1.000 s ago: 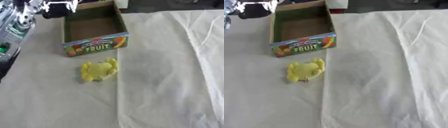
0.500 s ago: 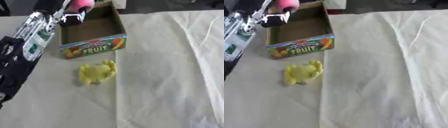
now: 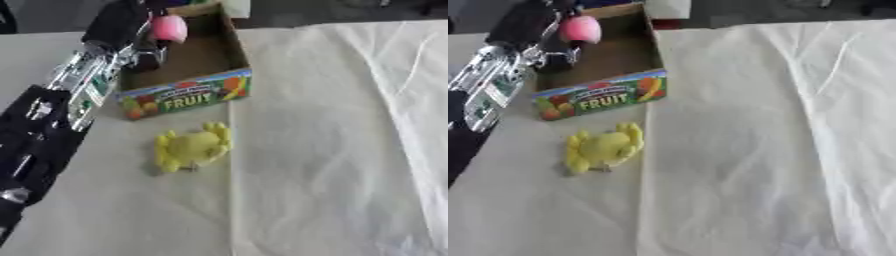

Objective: Pick up objects on the table and place them in the box.

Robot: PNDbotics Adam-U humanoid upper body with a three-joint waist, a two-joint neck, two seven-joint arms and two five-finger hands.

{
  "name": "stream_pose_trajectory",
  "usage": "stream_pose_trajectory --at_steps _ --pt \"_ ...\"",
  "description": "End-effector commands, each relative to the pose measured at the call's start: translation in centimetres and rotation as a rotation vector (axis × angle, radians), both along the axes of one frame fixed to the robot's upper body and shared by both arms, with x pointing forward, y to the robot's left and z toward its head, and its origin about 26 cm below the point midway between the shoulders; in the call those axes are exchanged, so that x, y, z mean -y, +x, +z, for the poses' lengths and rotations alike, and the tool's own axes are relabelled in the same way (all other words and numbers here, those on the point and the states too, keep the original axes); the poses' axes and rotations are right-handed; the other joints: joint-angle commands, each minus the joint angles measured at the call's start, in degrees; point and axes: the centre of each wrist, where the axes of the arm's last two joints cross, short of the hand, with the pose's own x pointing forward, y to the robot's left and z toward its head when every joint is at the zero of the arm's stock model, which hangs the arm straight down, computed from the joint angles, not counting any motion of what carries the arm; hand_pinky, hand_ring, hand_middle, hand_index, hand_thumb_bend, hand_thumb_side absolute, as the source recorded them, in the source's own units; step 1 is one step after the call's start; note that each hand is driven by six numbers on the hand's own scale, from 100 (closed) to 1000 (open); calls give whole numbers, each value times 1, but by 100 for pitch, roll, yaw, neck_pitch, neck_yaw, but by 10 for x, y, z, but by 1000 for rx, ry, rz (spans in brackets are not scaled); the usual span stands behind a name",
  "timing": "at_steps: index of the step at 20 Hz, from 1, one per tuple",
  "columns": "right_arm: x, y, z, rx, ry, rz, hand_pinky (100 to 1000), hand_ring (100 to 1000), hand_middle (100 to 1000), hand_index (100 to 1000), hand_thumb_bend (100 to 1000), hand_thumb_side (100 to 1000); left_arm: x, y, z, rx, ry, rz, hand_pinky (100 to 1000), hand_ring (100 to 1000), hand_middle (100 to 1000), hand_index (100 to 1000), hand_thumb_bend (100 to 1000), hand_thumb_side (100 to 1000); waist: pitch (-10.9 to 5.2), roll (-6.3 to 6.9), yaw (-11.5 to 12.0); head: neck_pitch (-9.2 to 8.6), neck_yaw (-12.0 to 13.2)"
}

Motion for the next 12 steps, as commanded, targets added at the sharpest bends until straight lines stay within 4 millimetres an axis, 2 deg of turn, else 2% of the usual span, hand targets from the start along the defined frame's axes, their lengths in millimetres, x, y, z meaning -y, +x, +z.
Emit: stream_pose_trajectory --at_steps 1,3,4,5,6,10,12 --pt "0 -4 8 25 -12 4 638 662 536 712 100 641 -4 -1 18 9 38 66 609 788 752 850 257 183 -114 -6 5 -39 32" --pt "0 -4 8 23 -13 5 638 662 536 712 100 641 -5 -1 19 -18 60 103 674 831 794 883 324 259 -117 3 -6 -38 35" --pt "0 -4 8 23 -13 5 638 662 536 712 100 641 -5 -1 20 -31 72 119 717 859 824 902 460 391 -117 7 -12 -37 37" --pt "0 -4 8 22 -13 5 638 662 536 712 100 641 -5 0 20 -45 87 138 738 872 839 912 524 447 -117 10 -21 -36 37" --pt "0 -4 8 22 -13 5 638 662 536 712 100 640 -5 0 21 -54 104 156 769 898 866 930 658 569 -118 12 -28 -34 39" --pt "1 -4 7 21 -12 3 638 662 536 712 100 641 -5 -2 27 -37 149 219 819 943 907 967 900 719 -120 11 -36 -13 42" --pt "1 -4 7 21 -11 3 638 662 536 712 100 641 -4 -3 28 -14 160 237 818 944 910 978 962 747 -122 10 -32 9 50"
